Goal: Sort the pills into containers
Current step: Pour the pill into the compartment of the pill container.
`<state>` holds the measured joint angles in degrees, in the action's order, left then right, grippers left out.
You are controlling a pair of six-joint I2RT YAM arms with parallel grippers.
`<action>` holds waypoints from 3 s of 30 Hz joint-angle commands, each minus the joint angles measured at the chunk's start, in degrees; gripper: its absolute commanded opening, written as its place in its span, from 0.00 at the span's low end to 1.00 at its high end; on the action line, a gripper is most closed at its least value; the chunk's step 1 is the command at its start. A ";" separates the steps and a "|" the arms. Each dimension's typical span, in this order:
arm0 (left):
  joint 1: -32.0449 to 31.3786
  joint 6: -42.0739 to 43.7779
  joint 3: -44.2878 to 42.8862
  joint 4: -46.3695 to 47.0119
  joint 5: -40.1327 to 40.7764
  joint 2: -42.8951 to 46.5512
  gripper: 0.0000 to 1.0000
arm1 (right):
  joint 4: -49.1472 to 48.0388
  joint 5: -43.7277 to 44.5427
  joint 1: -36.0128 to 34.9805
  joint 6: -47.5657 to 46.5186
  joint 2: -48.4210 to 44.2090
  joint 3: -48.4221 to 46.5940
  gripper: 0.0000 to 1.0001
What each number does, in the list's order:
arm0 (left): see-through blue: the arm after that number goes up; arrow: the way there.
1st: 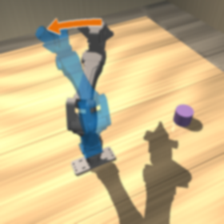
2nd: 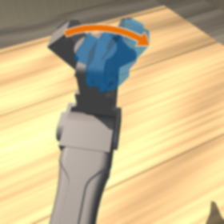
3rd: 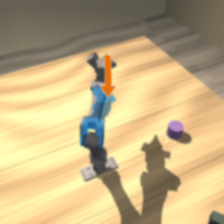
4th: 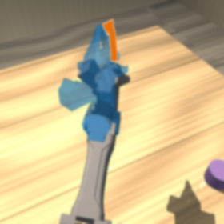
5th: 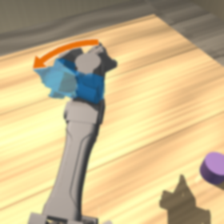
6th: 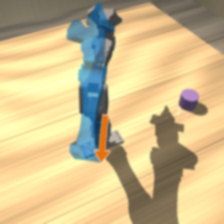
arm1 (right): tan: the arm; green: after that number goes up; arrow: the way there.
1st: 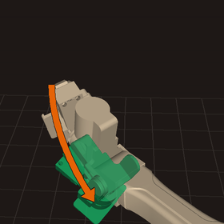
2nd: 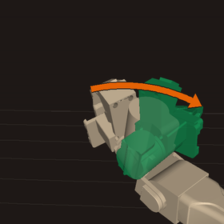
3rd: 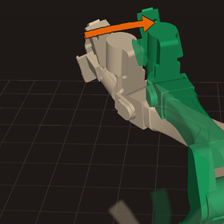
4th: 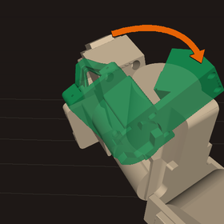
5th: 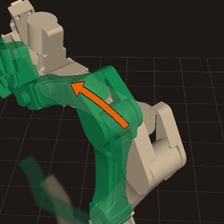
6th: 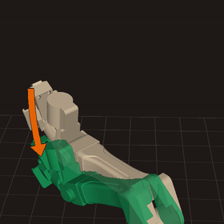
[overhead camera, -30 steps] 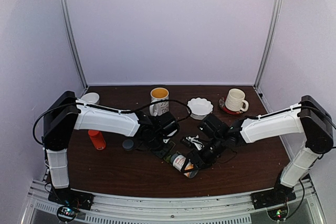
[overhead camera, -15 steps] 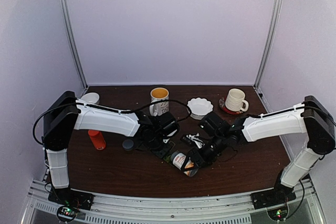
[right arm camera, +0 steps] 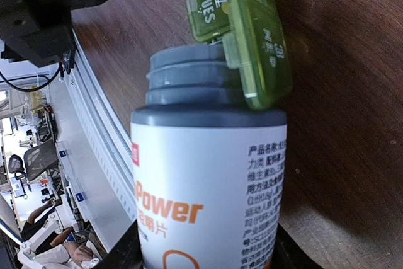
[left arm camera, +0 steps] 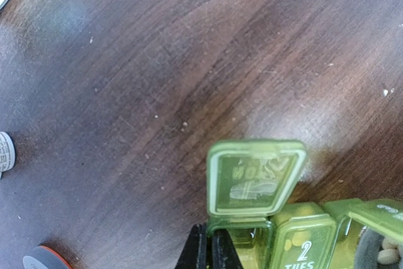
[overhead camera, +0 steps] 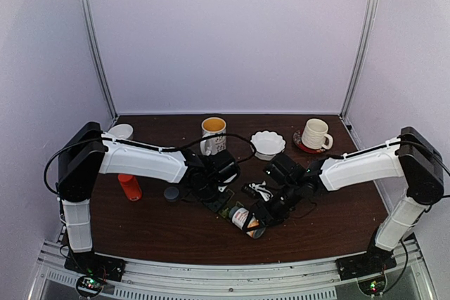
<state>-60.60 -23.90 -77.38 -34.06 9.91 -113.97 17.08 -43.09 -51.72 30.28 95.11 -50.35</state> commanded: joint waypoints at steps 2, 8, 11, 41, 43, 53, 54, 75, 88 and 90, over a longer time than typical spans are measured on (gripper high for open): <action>-0.48 0.43 -1.54 0.49 0.11 0.12 0.00 | 0.92 0.18 0.31 0.63 -4.29 -1.71 0.00; -0.57 0.61 -1.63 0.49 0.11 0.10 0.00 | -3.18 -0.89 0.31 1.32 1.04 1.37 0.00; -0.54 0.61 -1.47 0.49 0.11 0.07 0.00 | -4.21 -0.76 0.31 1.66 2.33 1.78 0.00; -0.56 0.96 -2.66 -0.12 0.02 -0.44 0.00 | 3.71 1.01 0.39 -0.20 -4.37 -2.87 0.00; -0.55 0.96 -2.68 -0.26 0.09 -0.54 0.00 | 3.57 0.98 0.40 0.05 -5.23 -2.96 0.00; -0.57 1.07 -3.34 -0.48 0.19 -0.87 0.00 | 4.43 1.16 0.76 -0.15 -0.81 -0.97 0.00; -0.65 1.05 -3.43 -0.48 0.19 -0.97 0.00 | 4.98 1.05 0.94 -0.40 -0.88 -1.25 0.00; -1.27 0.98 -4.88 -2.23 0.79 -3.31 0.00 | 6.12 0.00 1.72 0.21 1.43 -2.51 0.00; -1.45 0.74 -5.32 -2.67 1.47 -3.54 0.00 | 9.34 -2.27 2.37 3.34 -4.45 -5.77 0.00; -1.49 0.78 -5.39 -2.65 1.51 -3.57 0.00 | 8.69 -3.30 2.42 4.06 -4.45 -5.58 0.00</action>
<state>-61.63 -23.49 -81.25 -36.18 10.55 -116.33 26.39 -44.12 -49.63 32.18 92.60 -54.78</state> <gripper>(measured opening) 0.028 0.521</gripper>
